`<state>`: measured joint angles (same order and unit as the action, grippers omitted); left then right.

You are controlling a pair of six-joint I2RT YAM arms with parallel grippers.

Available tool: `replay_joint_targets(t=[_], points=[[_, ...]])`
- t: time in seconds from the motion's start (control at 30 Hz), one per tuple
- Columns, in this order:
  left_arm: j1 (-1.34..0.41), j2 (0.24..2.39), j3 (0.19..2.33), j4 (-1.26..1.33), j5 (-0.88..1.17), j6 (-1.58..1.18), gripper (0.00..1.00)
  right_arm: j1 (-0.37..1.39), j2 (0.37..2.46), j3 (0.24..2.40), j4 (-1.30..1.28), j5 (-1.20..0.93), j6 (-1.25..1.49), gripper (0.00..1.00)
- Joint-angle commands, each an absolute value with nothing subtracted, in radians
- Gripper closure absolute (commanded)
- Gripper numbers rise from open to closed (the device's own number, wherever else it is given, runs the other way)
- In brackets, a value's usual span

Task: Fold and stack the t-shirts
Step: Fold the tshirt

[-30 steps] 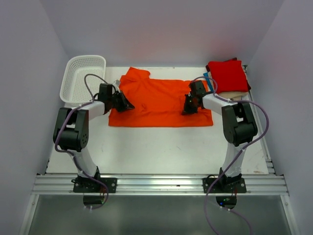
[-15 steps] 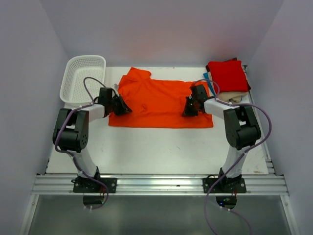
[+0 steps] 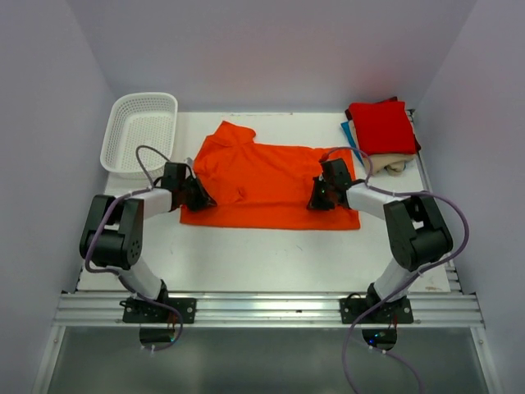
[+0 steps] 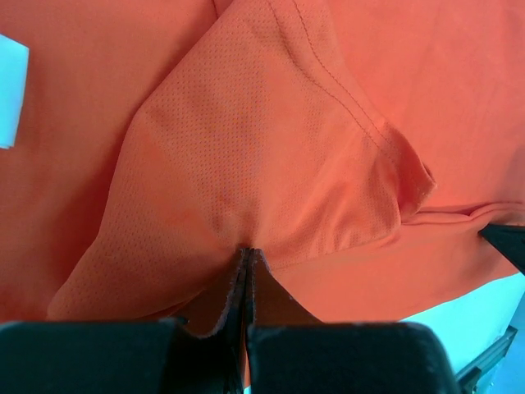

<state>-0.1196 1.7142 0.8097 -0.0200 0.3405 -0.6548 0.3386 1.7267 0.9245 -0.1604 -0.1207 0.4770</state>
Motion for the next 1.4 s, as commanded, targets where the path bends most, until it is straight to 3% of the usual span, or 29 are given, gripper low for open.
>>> replay_joint_targets(t=[0.0, 0.37, 0.67, 0.73, 0.77, 0.8, 0.83, 0.87, 0.97, 1.07, 1.37], points=[[-0.127, 1.668, 0.697, -0.213, 0.276, -0.656, 1.0, 0.371, 1.704, 0.822, -0.304, -0.072, 0.479, 1.0], [-0.182, 1.378, 0.531, -0.464, 0.33, -0.683, 1.0, 0.422, 1.355, 0.661, -0.457, -0.092, 0.535, 1.0], [-0.206, 1.114, 0.537, -0.511, 0.354, -0.722, 1.0, 0.425, 1.206, 0.699, -0.554, -0.075, 0.514, 1.0], [-0.206, 1.063, 0.587, -0.488, 0.348, -0.707, 0.95, 0.425, 1.18, 0.738, -0.557, -0.06, 0.506, 0.9], [-0.207, 1.052, 0.645, -0.454, 0.338, -0.701, 0.8, 0.425, 1.172, 0.753, -0.56, -0.039, 0.491, 0.76], [-0.206, 1.049, 0.679, -0.446, 0.327, -0.693, 0.73, 0.425, 1.166, 0.768, -0.561, -0.028, 0.482, 0.71], [-0.206, 1.057, 0.713, -0.44, 0.295, -0.665, 0.68, 0.423, 1.161, 0.806, -0.563, -0.015, 0.473, 0.66], [-0.206, 1.072, 0.785, -0.422, 0.27, -0.643, 0.59, 0.423, 1.166, 0.83, -0.583, -0.003, 0.456, 0.48], [-0.196, 1.193, 0.929, -0.422, 0.164, -0.583, 0.51, 0.425, 1.189, 0.92, -0.627, 0.058, 0.427, 0.32], [-0.172, 1.391, 1.084, -0.434, 0.118, -0.539, 0.51, 0.425, 1.213, 0.997, -0.65, 0.08, 0.416, 0.29], [-0.115, 1.951, 1.569, -0.497, 0.069, -0.439, 0.65, 0.423, 1.141, 1.035, -0.666, 0.04, 0.428, 0.29]])
